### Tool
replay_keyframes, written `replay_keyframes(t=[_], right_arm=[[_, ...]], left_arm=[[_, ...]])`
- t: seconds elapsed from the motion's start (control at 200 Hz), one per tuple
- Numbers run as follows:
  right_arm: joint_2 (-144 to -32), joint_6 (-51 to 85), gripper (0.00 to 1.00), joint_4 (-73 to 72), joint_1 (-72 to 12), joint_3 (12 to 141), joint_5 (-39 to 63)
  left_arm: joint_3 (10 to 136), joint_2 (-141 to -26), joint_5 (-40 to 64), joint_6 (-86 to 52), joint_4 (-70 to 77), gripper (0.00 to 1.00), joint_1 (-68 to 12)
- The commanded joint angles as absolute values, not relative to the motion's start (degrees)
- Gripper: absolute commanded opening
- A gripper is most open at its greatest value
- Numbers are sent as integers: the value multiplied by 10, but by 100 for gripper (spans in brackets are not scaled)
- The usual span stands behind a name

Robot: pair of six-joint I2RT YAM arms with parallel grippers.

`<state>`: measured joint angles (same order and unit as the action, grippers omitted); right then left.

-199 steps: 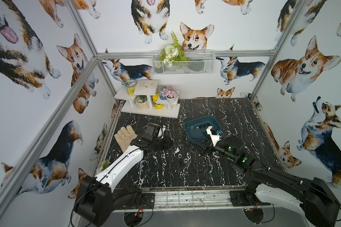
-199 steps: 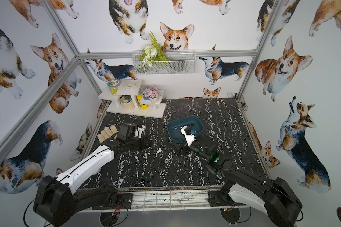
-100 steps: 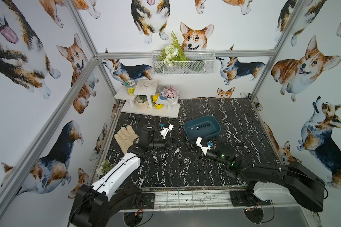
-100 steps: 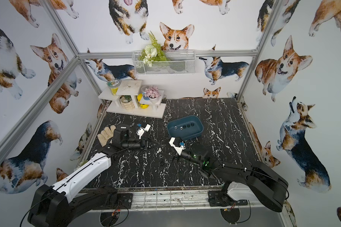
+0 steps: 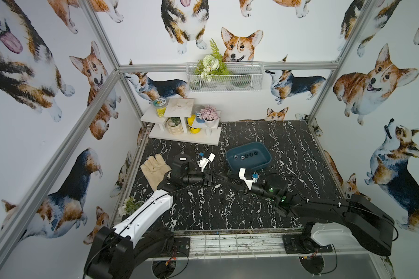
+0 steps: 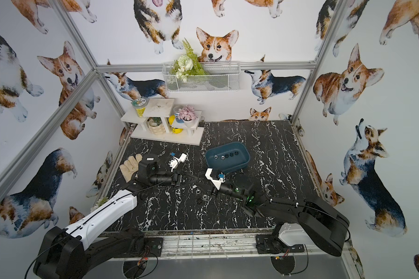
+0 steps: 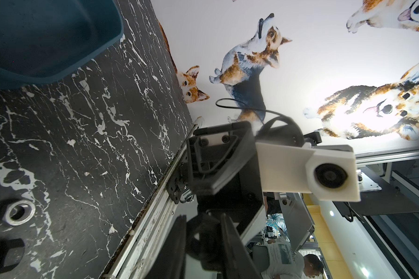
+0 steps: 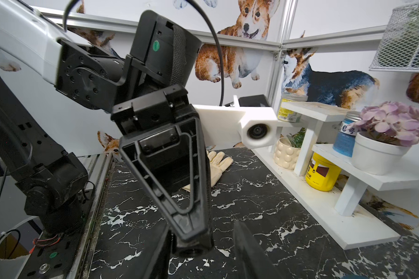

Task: Put the nuts on the desktop into the storage box
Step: Pick up the nut from the center of the board.

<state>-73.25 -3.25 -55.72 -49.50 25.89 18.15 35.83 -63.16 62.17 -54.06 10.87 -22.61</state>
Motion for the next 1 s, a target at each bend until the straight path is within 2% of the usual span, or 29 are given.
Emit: replay_keyframes(t=[0.0,0.325,0.4,0.495,0.616,0.681,0.876,0.941,0.996], right_arm=[[-736,-30,39,-584,-496,267,187],[-741,-38,17,-571,-496,266,190],[-740,-41,12,-572,-496,264,193],[-735,-44,8,-567,-494,264,192],[-728,-23,8,-500,-480,285,183],[-728,4,8,-449,-463,308,178],[-748,127,6,-261,-396,396,110],[-770,145,6,-171,-376,439,90],[-793,148,7,-108,-361,473,76]], left_arm=[[356,-632,640,-554,151,13,-228],[351,-641,650,-568,180,13,-228],[352,-642,650,-567,181,16,-228],[351,-641,649,-565,181,29,-228],[361,-640,628,-523,140,62,-228],[378,-637,587,-468,73,73,-228],[411,-616,385,-346,-82,94,-228],[432,-607,307,-331,-113,100,-228],[436,-603,205,-341,-150,100,-229]])
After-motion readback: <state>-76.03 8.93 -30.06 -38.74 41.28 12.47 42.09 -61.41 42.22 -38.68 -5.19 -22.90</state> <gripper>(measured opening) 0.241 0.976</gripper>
